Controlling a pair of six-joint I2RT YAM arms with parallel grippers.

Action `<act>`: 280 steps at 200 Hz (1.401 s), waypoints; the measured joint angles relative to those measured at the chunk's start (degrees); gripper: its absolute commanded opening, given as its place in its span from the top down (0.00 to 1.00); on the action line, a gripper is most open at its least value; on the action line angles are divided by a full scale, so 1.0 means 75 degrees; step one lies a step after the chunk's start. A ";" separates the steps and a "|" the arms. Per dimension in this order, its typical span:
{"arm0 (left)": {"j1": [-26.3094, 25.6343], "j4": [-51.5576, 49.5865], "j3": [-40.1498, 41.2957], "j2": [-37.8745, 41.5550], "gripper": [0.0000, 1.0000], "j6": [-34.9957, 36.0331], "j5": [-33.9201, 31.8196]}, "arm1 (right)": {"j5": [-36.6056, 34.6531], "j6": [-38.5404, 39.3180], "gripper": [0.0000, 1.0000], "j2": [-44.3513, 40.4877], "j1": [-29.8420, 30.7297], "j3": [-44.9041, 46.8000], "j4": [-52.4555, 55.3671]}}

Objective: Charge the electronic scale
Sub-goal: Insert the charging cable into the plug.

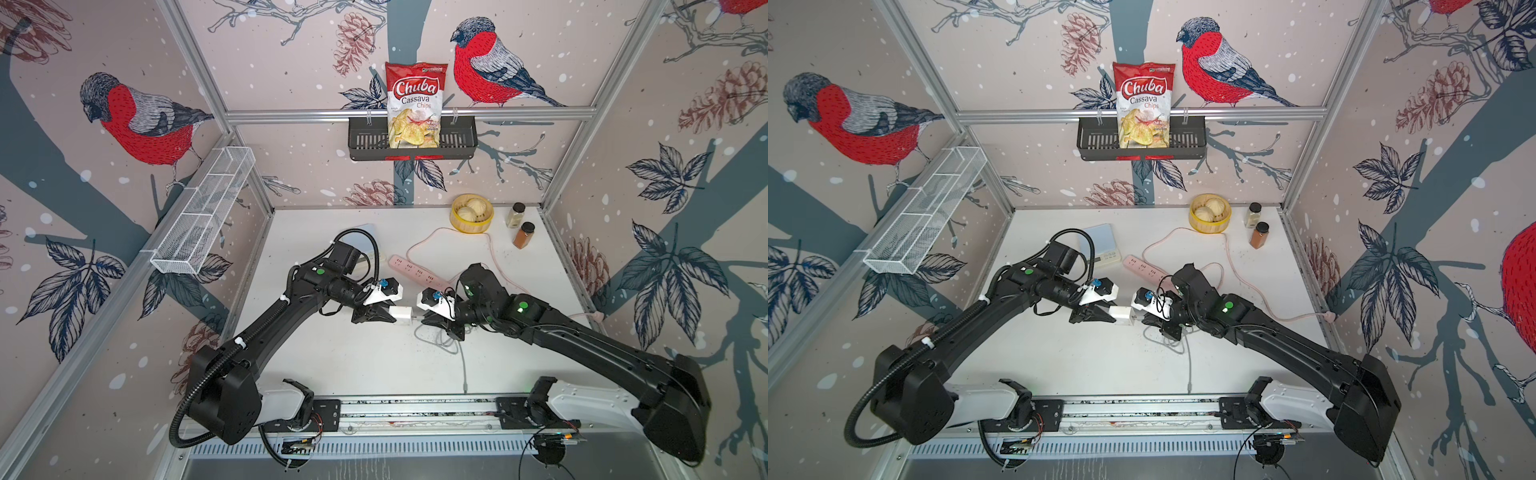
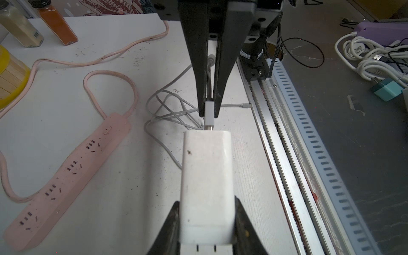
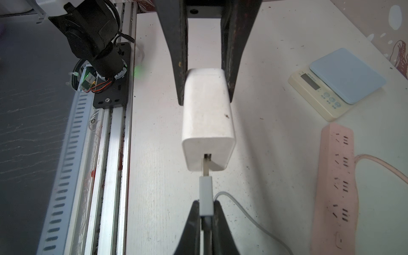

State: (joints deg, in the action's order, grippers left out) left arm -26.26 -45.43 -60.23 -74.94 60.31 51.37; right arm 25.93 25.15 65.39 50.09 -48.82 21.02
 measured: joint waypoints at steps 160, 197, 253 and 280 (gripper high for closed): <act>-0.0015 0.0551 0.0385 0.0484 1.00 -0.0539 0.0187 | 0.0277 -0.0405 1.00 -0.0064 0.0035 0.0105 -0.0493; -0.0035 0.0682 0.0565 0.0554 1.00 -0.0764 0.0221 | 0.0341 -0.0551 1.00 -0.0029 0.0050 0.0181 -0.0568; -0.0085 0.1227 0.0866 0.0699 1.00 -0.1227 0.0522 | 0.0621 -0.0935 1.00 -0.0192 -0.0017 0.0595 -0.1247; -0.0085 0.1562 0.0979 0.0819 0.92 -0.1463 0.0542 | 0.0670 -0.1072 1.00 -0.0323 -0.0102 0.0746 -0.1536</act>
State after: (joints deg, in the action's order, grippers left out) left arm -26.89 -33.71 -52.88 -68.79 49.34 55.44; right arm 30.96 17.10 62.96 49.32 -43.22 9.50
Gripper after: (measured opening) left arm 0.302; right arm 0.109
